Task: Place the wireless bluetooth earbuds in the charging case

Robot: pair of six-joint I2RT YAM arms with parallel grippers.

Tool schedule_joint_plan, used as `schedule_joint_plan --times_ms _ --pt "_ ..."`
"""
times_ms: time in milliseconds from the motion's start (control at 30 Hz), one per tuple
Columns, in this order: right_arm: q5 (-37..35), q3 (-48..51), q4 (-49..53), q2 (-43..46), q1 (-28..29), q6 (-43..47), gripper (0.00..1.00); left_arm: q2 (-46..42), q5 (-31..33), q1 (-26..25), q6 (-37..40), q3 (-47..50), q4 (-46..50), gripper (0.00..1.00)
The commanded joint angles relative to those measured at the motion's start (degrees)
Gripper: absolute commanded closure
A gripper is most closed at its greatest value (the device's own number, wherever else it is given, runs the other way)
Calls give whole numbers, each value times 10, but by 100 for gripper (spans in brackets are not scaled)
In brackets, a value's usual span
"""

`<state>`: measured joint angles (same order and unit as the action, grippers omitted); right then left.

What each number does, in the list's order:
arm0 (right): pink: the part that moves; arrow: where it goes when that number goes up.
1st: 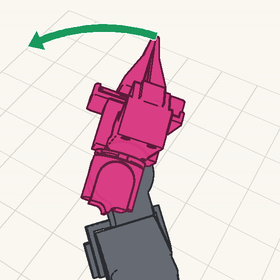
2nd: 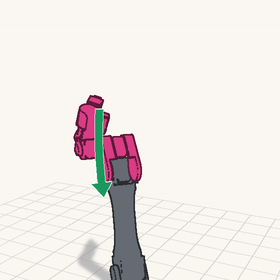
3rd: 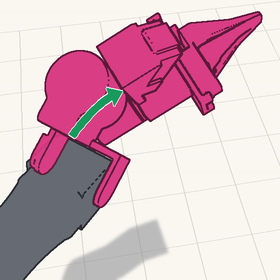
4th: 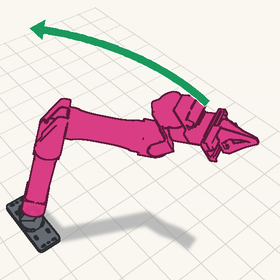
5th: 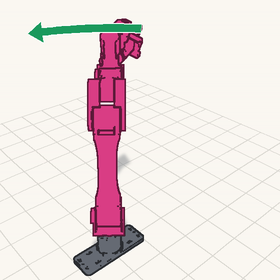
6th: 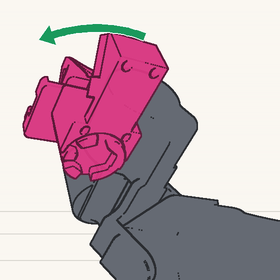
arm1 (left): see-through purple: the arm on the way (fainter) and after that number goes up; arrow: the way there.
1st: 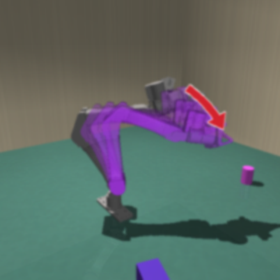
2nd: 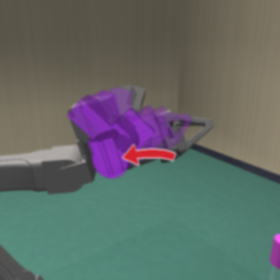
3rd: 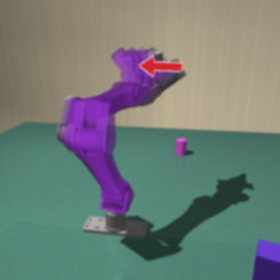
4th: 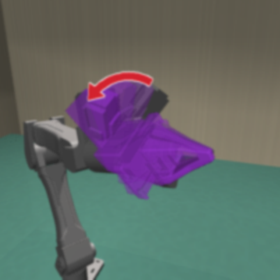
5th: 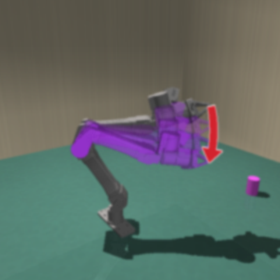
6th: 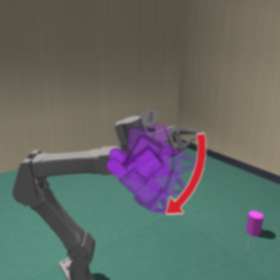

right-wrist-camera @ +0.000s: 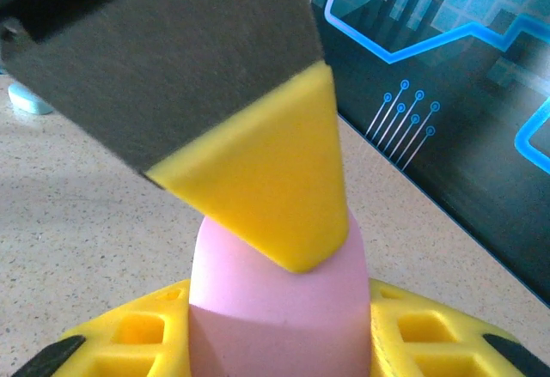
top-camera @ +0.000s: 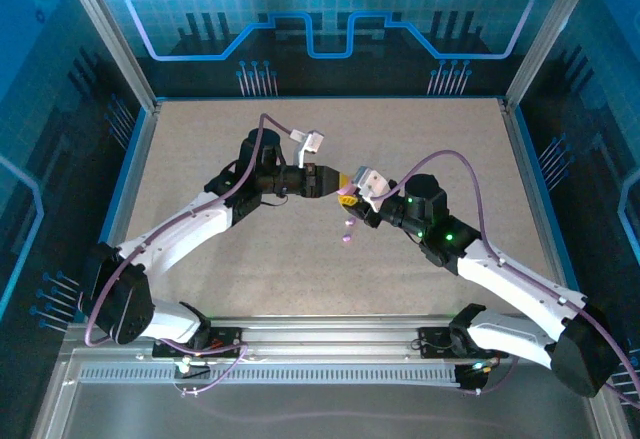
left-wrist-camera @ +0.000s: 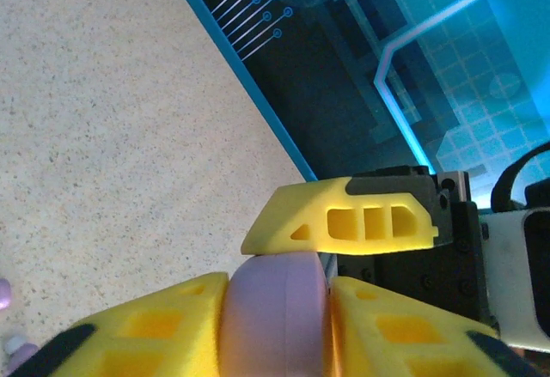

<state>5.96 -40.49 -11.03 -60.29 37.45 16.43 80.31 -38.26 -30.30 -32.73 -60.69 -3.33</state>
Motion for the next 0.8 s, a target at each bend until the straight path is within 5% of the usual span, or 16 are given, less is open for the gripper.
schedule_joint_plan --times_ms 0,333,633,767 --pt "-25 -17 -19 14 -4 -11 62 5 -33 -8 5 -24 6 58" --pt "-19 -21 -24 7 1 -19 59 6 -26 -12 11 -33 15 71" --pt "-10 37 -108 54 -45 -75 31 -30 29 -10 -71 -14 -44 75" --pt "52 33 -48 64 -74 -20 32 -32 25 -9 -105 -9 -77 75"
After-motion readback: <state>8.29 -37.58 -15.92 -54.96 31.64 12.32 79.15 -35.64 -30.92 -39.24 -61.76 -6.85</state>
